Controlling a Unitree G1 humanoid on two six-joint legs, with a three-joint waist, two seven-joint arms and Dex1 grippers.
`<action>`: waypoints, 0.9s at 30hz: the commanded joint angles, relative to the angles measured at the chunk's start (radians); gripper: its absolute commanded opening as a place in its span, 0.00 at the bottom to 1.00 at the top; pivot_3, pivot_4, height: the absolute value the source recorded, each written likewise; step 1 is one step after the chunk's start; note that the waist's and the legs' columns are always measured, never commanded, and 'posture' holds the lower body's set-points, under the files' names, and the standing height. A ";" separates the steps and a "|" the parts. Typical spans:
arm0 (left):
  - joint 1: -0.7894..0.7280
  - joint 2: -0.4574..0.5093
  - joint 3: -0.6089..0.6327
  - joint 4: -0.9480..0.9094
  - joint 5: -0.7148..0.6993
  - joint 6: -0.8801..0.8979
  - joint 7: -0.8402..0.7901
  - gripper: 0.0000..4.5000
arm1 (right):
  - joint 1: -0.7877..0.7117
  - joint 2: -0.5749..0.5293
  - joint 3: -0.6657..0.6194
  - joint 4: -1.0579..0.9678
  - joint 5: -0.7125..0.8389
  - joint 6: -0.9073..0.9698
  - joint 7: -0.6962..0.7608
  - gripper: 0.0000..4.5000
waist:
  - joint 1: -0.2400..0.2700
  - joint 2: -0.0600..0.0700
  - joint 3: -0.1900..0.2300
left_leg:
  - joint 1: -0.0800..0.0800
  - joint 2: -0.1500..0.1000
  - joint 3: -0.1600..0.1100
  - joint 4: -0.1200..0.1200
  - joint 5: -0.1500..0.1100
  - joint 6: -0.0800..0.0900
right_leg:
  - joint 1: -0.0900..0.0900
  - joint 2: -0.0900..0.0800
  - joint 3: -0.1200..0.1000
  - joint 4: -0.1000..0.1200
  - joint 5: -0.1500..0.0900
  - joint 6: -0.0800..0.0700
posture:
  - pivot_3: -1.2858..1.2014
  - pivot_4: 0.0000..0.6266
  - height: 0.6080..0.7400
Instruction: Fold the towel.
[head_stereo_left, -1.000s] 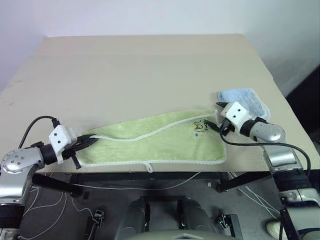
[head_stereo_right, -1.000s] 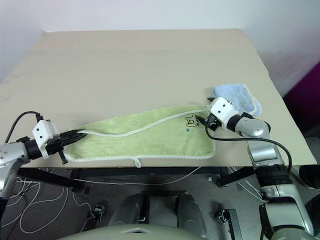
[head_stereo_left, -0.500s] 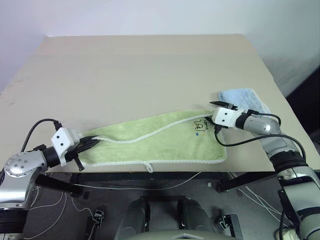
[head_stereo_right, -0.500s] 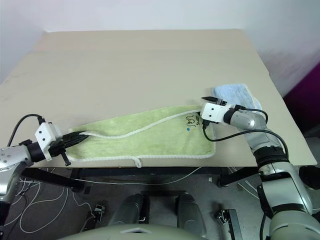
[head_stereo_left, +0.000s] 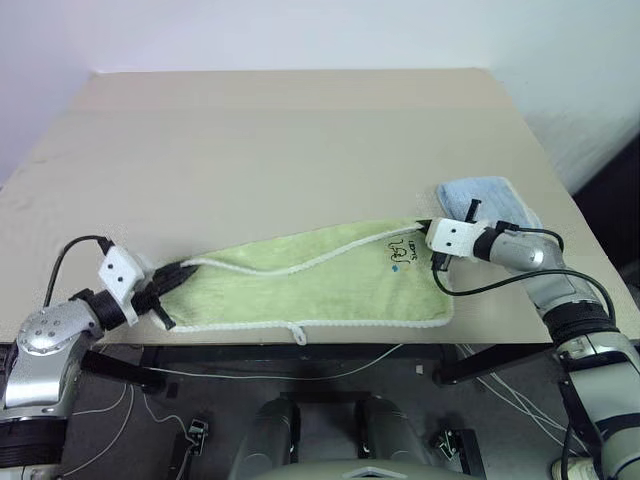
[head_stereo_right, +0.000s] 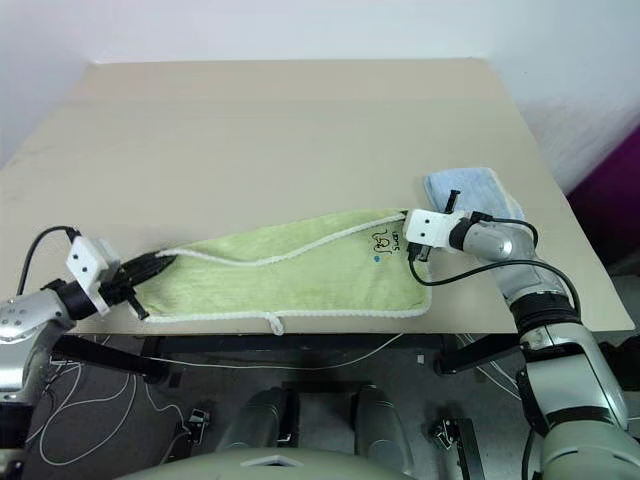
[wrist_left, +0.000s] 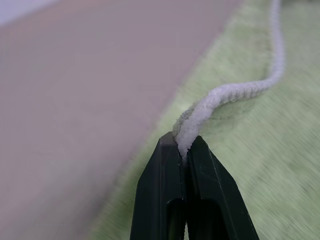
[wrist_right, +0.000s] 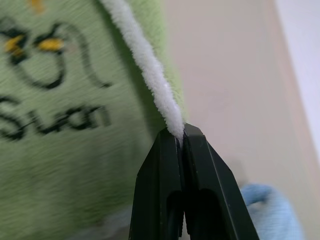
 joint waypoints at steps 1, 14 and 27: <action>-0.150 0.002 0.081 0.044 -0.060 0.051 0.072 0.00 | -0.097 -0.002 -0.073 -0.064 0.096 0.059 0.046 0.00 | 0.000 0.000 0.000 | 0.000 0.000 0.000 0.000 0.000 0.000 | 0.000 0.000 0.000 0.000 0.000 0.000 | 0.52 0.24 1.00; -0.704 0.043 0.097 0.482 -0.004 0.010 0.113 0.00 | -0.472 -0.012 -0.133 0.085 0.191 0.102 0.144 0.00 | -0.005 -0.001 0.001 | -0.002 0.000 0.001 0.001 0.000 -0.001 | -0.002 0.001 0.000 0.000 0.000 0.000 | 0.52 0.24 1.00; -0.244 0.166 0.235 0.112 -0.204 0.252 -0.130 0.00 | -0.004 -0.189 -0.266 -0.612 0.579 0.537 0.498 0.00 | -0.002 -0.001 0.001 | -0.004 0.001 0.001 0.000 0.000 0.000 | -0.004 -0.001 0.002 0.000 0.000 0.000 | 0.52 0.24 1.00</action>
